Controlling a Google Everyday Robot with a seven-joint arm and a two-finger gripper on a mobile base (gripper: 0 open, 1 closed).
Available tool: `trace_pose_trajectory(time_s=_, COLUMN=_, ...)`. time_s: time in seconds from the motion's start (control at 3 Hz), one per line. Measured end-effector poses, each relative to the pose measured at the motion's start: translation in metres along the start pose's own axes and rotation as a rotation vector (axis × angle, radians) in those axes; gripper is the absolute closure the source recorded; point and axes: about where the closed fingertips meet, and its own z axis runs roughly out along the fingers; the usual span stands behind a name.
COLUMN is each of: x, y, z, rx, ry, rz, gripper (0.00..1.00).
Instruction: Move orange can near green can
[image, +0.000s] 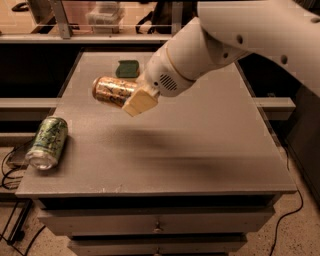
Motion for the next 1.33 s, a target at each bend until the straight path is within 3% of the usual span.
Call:
trace_pose_trajectory(time_s=0.33, x=0.007, y=0.018, z=0.034, rx=-0.02, ry=0.034, rz=0.055, gripper=1.0)
trace_pose_trajectory(time_s=1.0, x=0.029, y=0.031, z=0.077, rx=0.006, ry=0.107, rz=0.308, gripper=0.59)
trace_pose_trajectory(time_s=1.33, x=0.022, y=0.034, z=0.078, rx=0.021, ry=0.086, rz=0.372, gripper=0.36)
